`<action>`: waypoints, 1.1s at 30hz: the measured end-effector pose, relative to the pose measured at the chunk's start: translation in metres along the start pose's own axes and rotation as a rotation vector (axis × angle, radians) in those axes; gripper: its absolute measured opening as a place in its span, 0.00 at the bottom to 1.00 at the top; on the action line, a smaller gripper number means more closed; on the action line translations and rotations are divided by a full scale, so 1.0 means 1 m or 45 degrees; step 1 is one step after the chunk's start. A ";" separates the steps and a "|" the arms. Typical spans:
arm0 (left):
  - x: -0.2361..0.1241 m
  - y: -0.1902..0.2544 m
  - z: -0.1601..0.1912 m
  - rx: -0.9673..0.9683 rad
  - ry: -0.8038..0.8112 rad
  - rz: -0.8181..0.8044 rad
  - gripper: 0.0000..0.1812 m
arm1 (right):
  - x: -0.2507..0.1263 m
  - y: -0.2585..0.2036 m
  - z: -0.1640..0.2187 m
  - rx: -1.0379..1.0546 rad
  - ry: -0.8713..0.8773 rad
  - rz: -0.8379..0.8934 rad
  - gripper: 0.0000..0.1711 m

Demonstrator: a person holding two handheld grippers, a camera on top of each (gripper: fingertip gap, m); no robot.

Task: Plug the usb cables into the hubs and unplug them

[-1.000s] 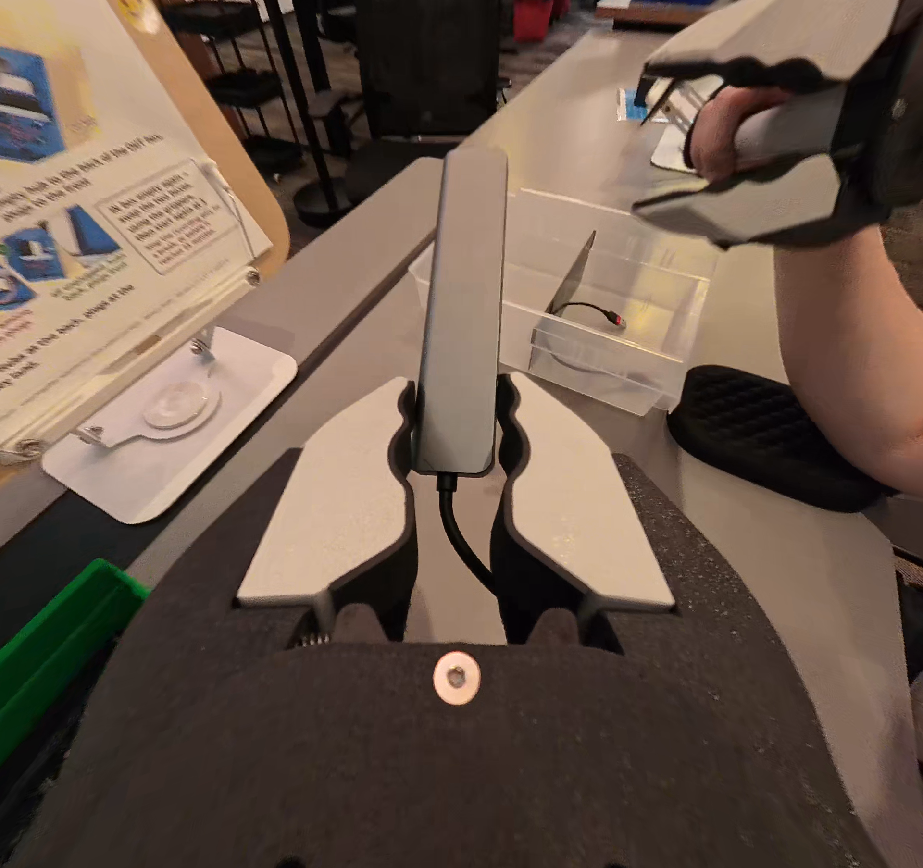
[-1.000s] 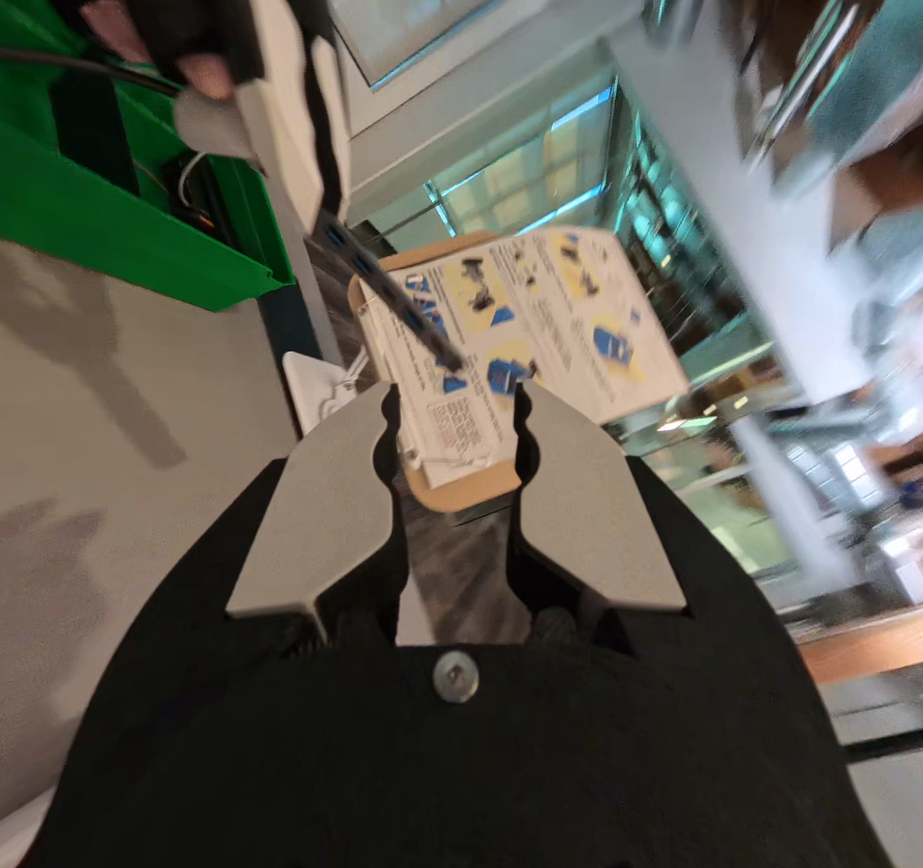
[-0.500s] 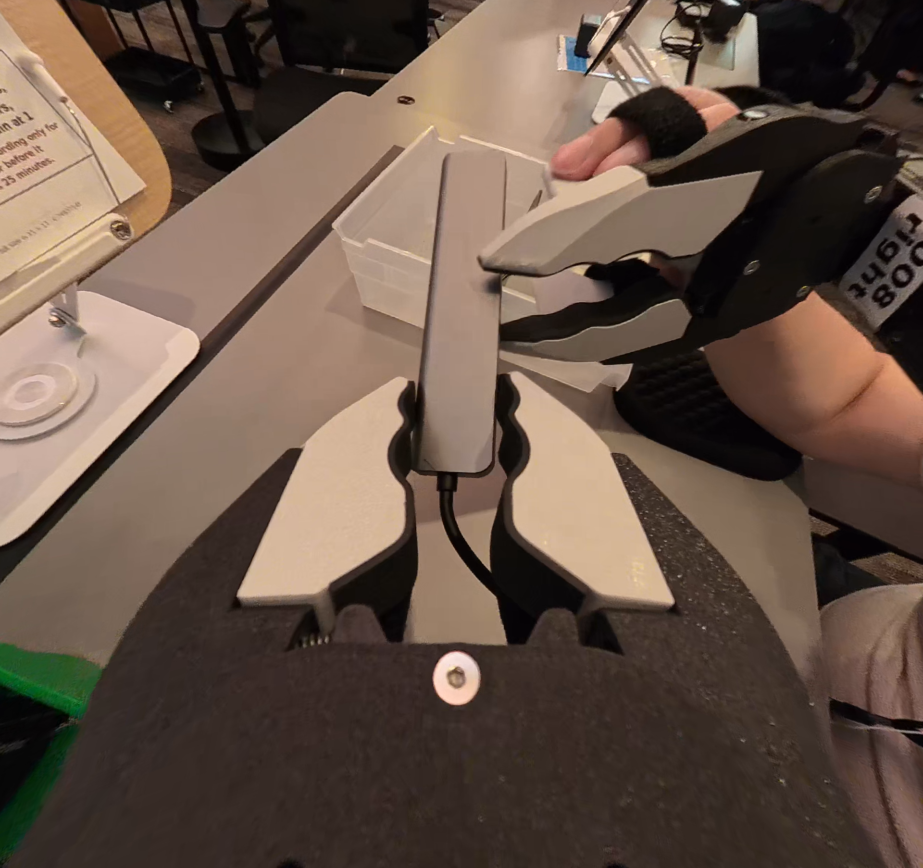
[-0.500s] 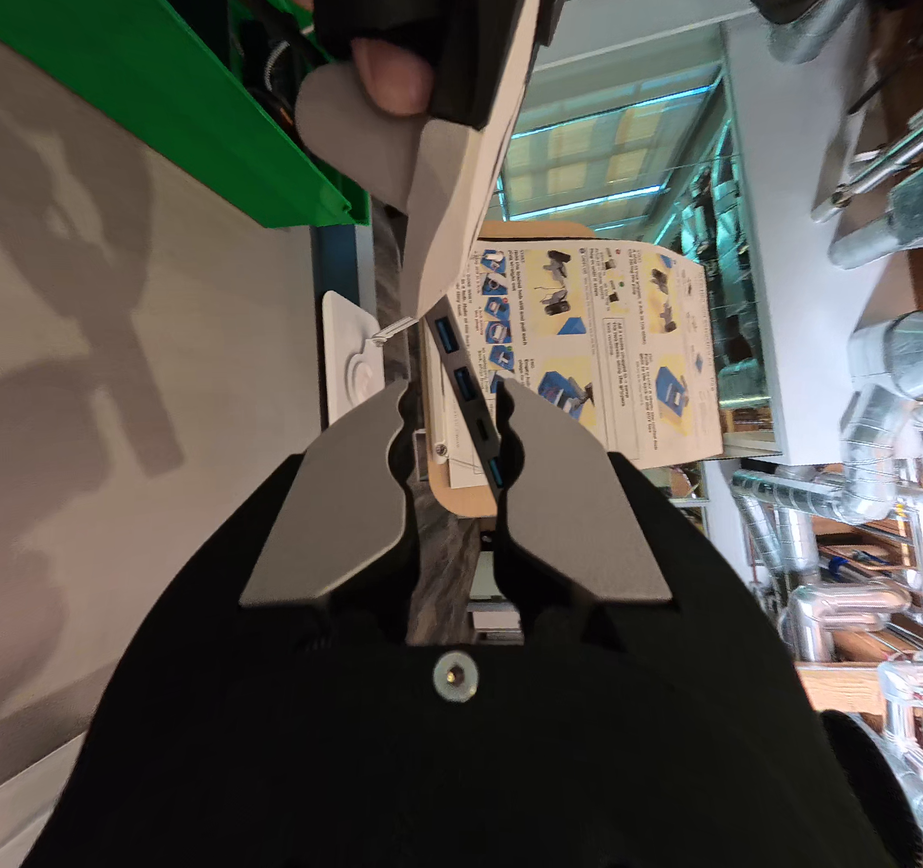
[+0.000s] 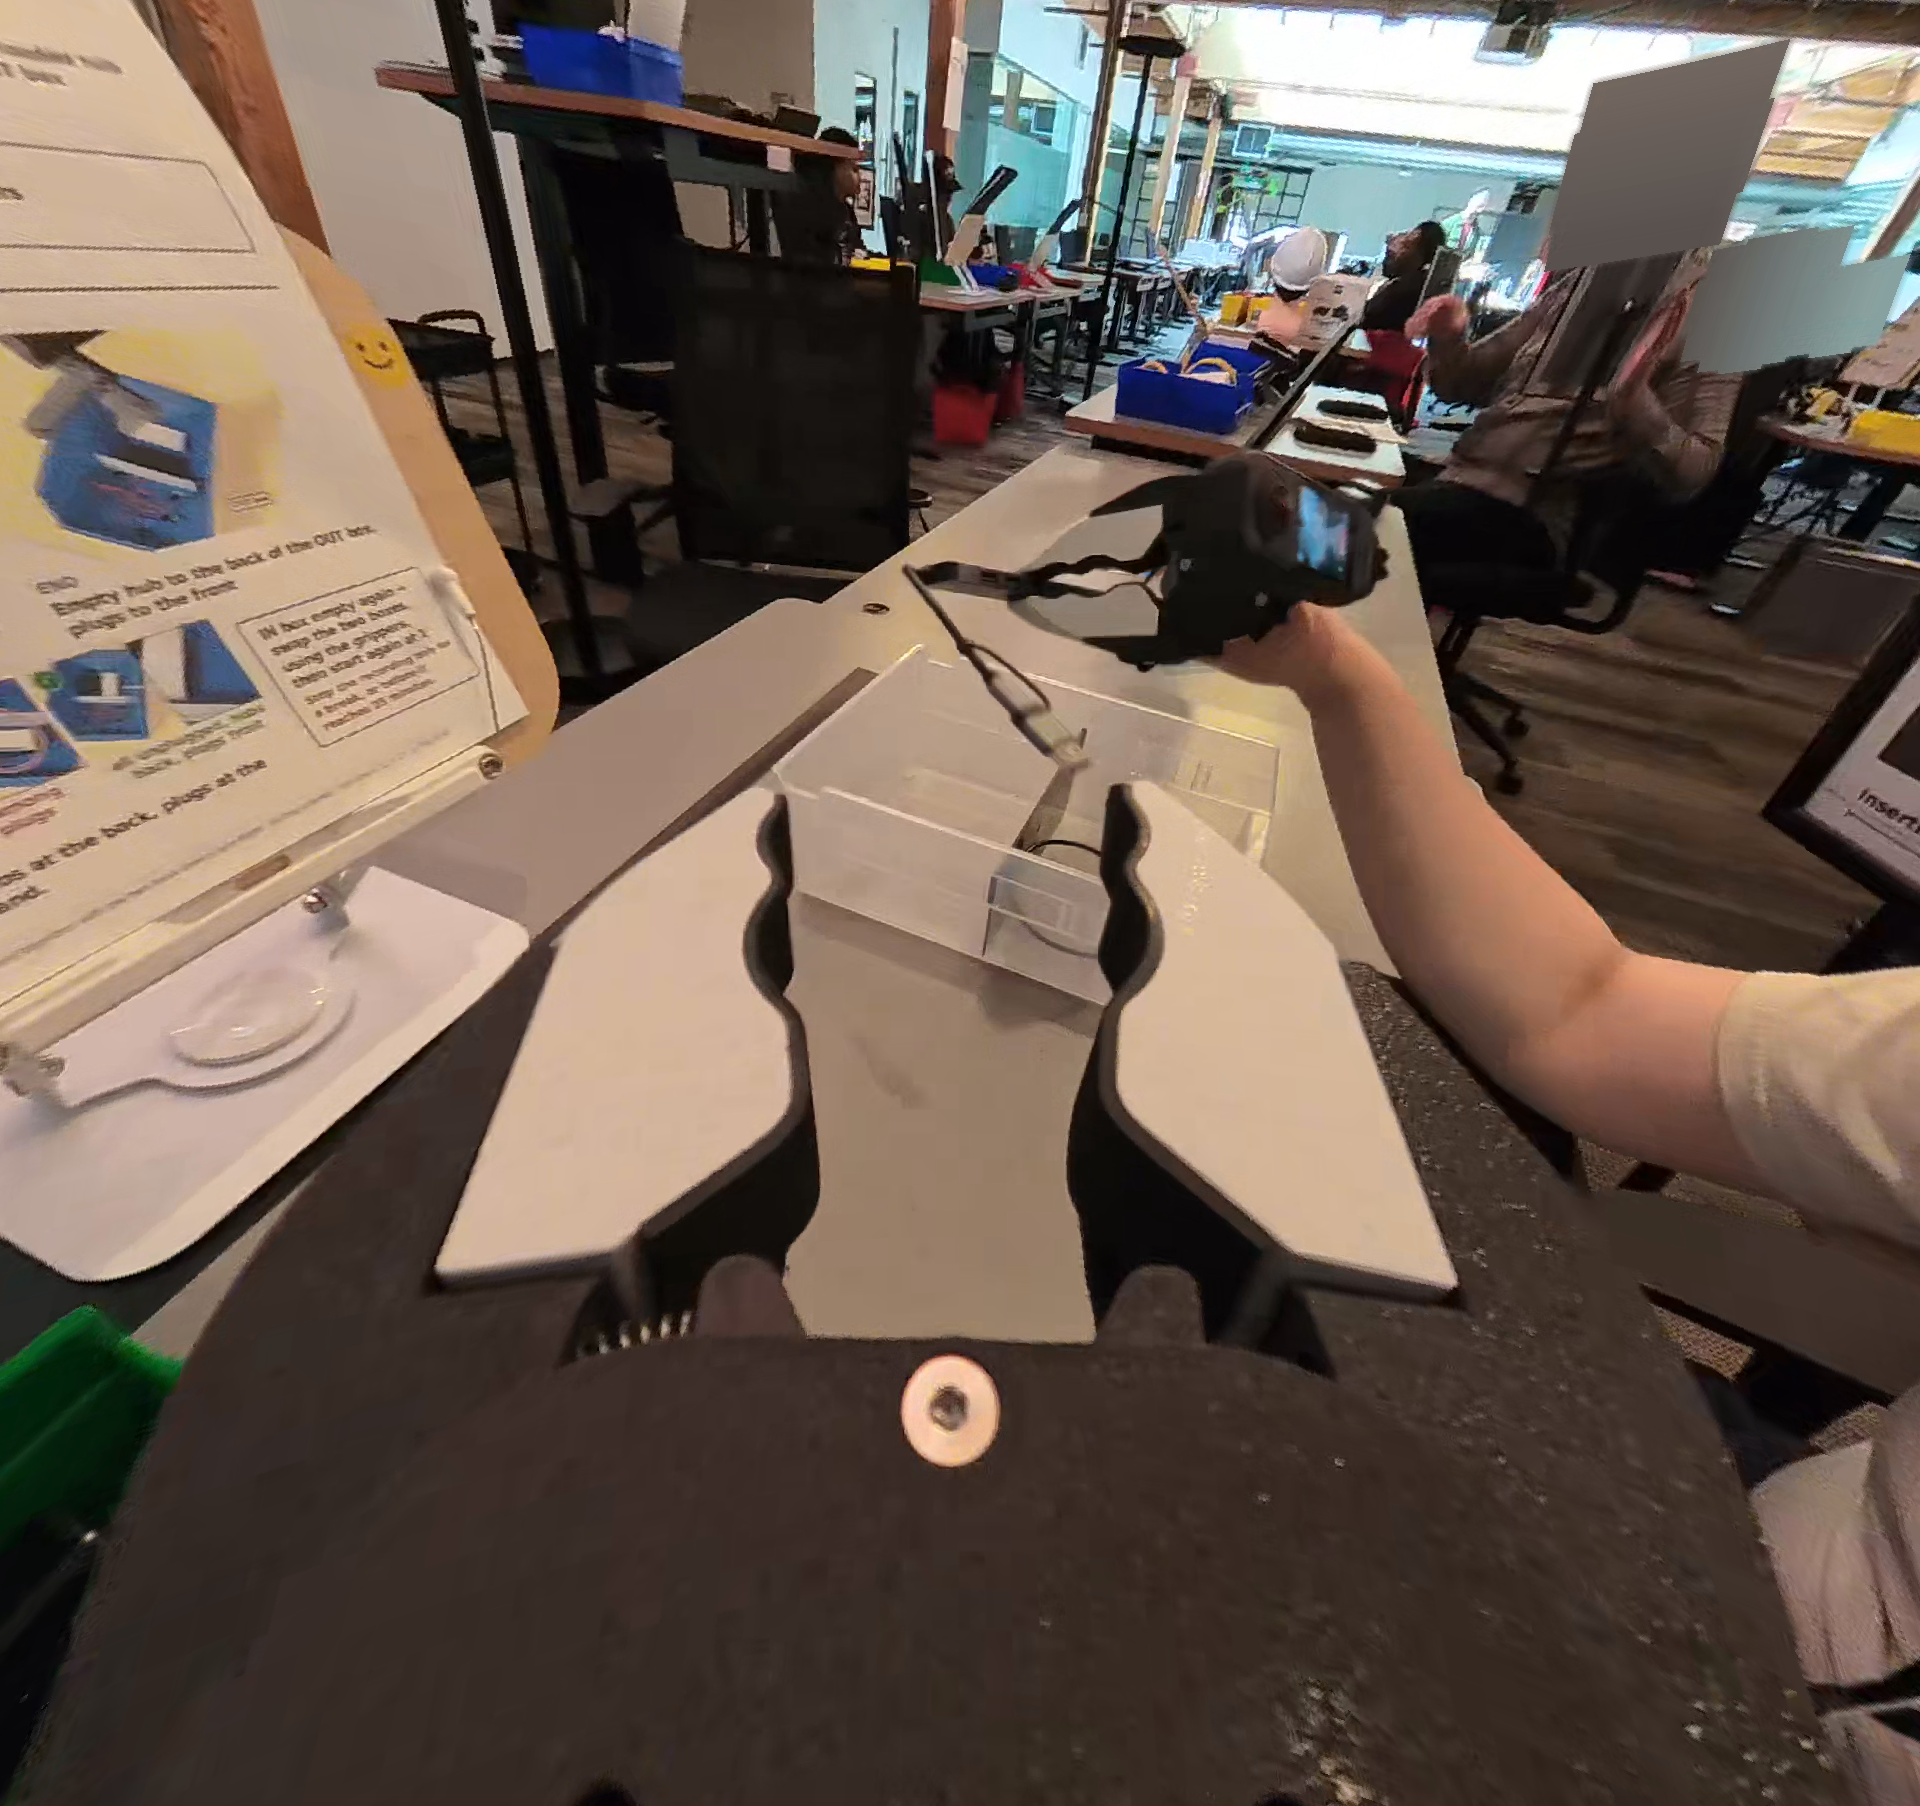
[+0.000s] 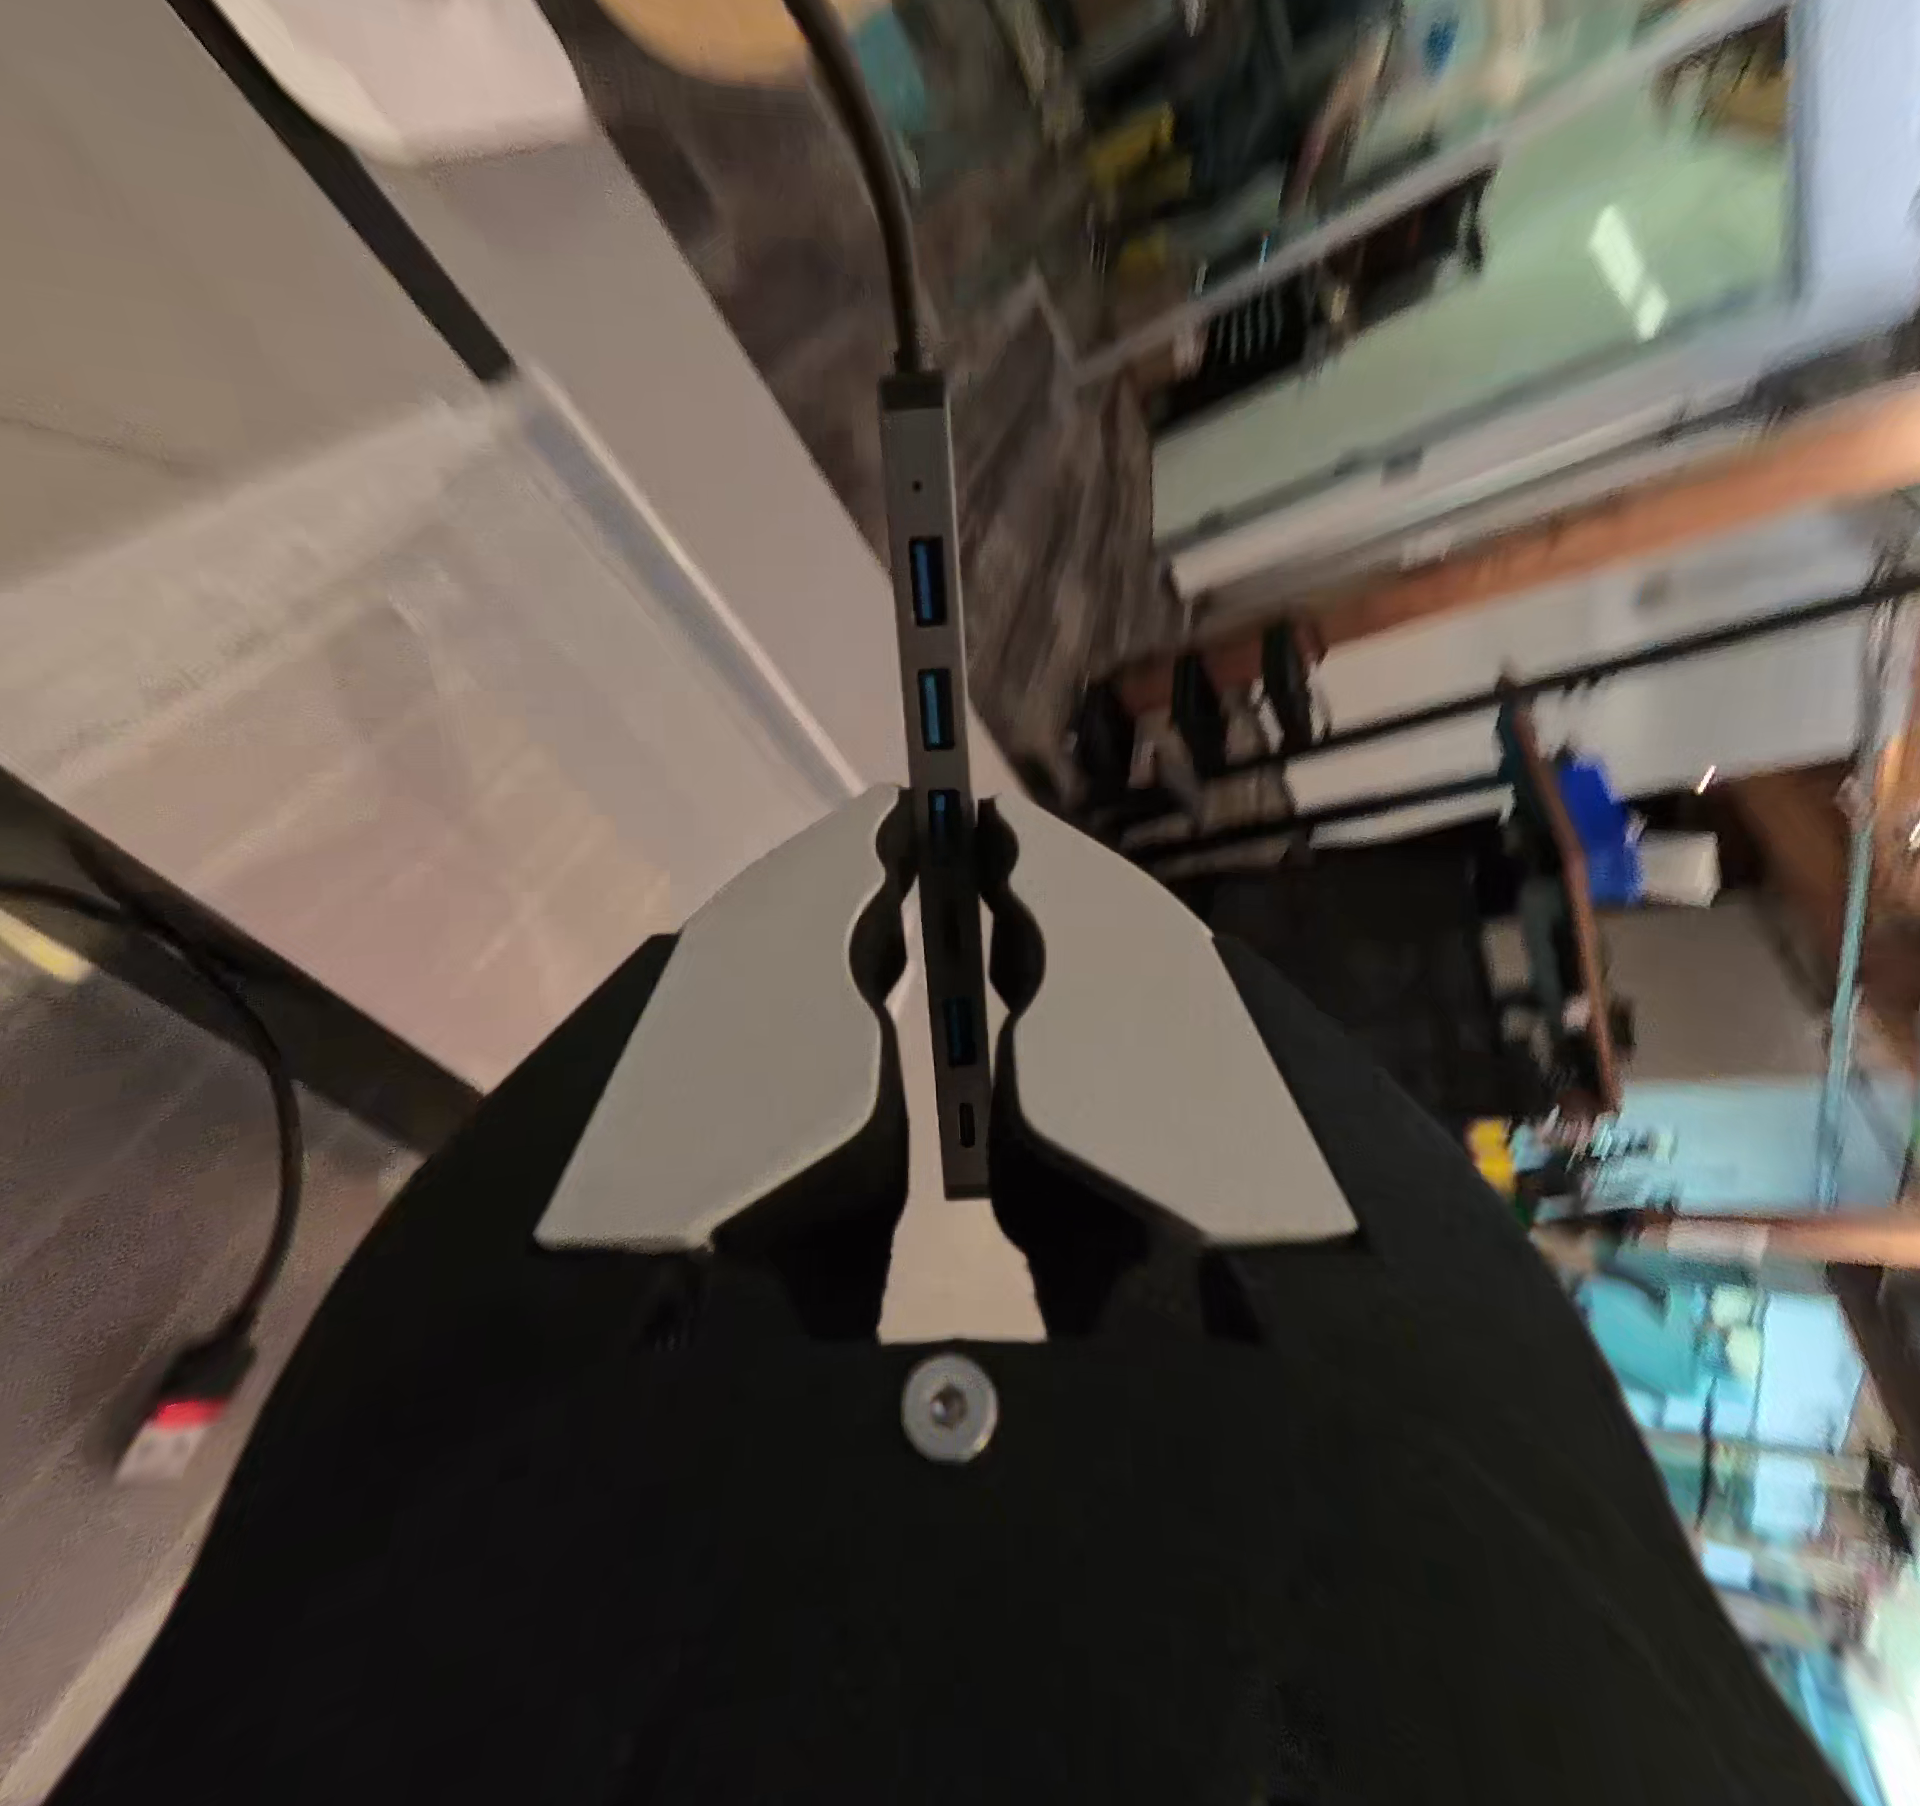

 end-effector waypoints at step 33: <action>-0.048 -0.040 0.004 0.072 -0.146 -0.319 0.29 | 0.039 -0.032 0.084 0.343 -0.484 -0.365 0.18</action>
Point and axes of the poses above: each gripper's, where its closed fingertips meet, x out along the fingers, z out of its underside, y = z × x across the jaws, the point moved 2 cm from there along -x, back along the fingers, and after that the axes turned 2 degrees about y, right-handed, at the moved point
